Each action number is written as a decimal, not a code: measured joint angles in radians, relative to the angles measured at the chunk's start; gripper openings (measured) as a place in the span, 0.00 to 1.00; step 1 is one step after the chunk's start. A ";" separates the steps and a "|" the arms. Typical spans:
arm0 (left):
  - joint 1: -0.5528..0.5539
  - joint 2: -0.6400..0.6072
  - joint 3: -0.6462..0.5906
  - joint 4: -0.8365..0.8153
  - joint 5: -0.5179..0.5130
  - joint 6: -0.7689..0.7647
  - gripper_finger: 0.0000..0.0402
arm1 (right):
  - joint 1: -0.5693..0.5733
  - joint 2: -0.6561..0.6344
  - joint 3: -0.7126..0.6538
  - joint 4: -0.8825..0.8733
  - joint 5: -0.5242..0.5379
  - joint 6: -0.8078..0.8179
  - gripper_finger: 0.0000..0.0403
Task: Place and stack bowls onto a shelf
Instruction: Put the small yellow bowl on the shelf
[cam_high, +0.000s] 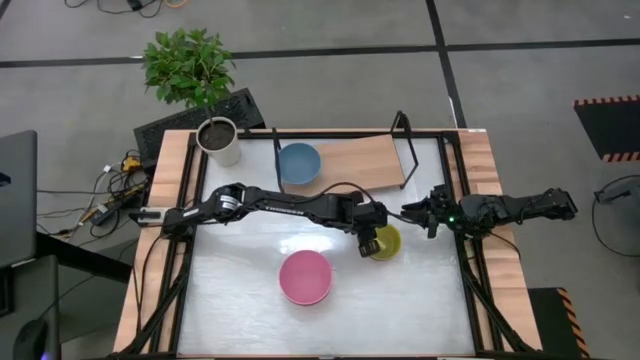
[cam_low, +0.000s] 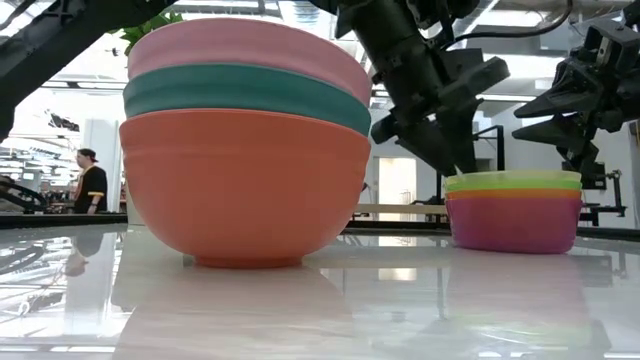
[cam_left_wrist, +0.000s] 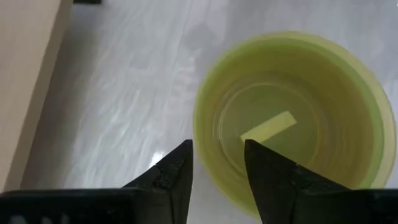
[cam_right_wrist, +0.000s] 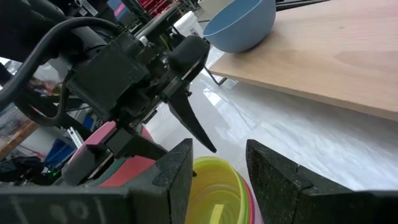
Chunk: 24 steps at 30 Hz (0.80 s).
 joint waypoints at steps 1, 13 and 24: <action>0.000 0.000 0.000 0.005 0.000 0.000 0.32 | 0.000 0.000 0.000 0.000 0.000 0.000 0.43; 0.020 0.010 -0.015 0.024 -0.001 0.015 0.30 | 0.000 0.000 0.000 0.000 0.000 -0.003 0.43; 0.017 0.030 -0.015 0.038 0.000 -0.007 0.13 | 0.000 0.000 0.000 0.000 0.000 -0.016 0.43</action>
